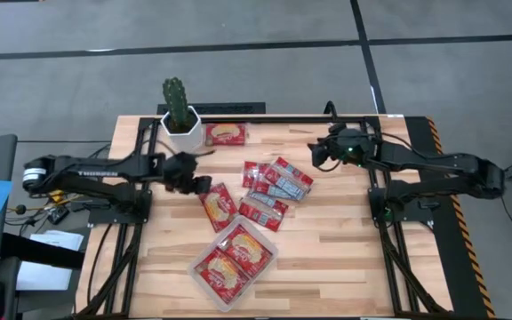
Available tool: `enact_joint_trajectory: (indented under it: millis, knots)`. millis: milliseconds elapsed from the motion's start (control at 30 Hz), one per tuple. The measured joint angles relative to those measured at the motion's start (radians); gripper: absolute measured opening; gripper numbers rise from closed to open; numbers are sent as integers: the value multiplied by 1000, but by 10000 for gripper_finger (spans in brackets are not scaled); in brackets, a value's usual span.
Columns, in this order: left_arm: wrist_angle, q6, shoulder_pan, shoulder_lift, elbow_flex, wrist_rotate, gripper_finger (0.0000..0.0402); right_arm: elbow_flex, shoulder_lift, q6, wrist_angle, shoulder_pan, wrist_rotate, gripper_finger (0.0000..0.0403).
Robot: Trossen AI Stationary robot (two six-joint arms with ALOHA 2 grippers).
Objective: Sort popcorn bags into baskets
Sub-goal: Put the red popcorn bag into the transparent bin
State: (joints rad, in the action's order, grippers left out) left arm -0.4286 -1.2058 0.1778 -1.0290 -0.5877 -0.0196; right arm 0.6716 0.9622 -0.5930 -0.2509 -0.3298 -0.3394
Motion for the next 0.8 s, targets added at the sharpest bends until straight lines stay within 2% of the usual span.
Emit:
enact_joint_trajectory:
  millis: [133,300,500,800]
  knots:
    - [30,-155,-45,37,92,66,176,0,55,0,16,2,27,255]
    - [9,-172,-63,27,108,145,196,0,113,0,71,2,57,255]
    - [13,-275,-110,-39,108,157,199,0,160,0,124,2,91,255]
    - [127,-432,-209,-177,109,226,200,0,187,1,127,2,104,255]
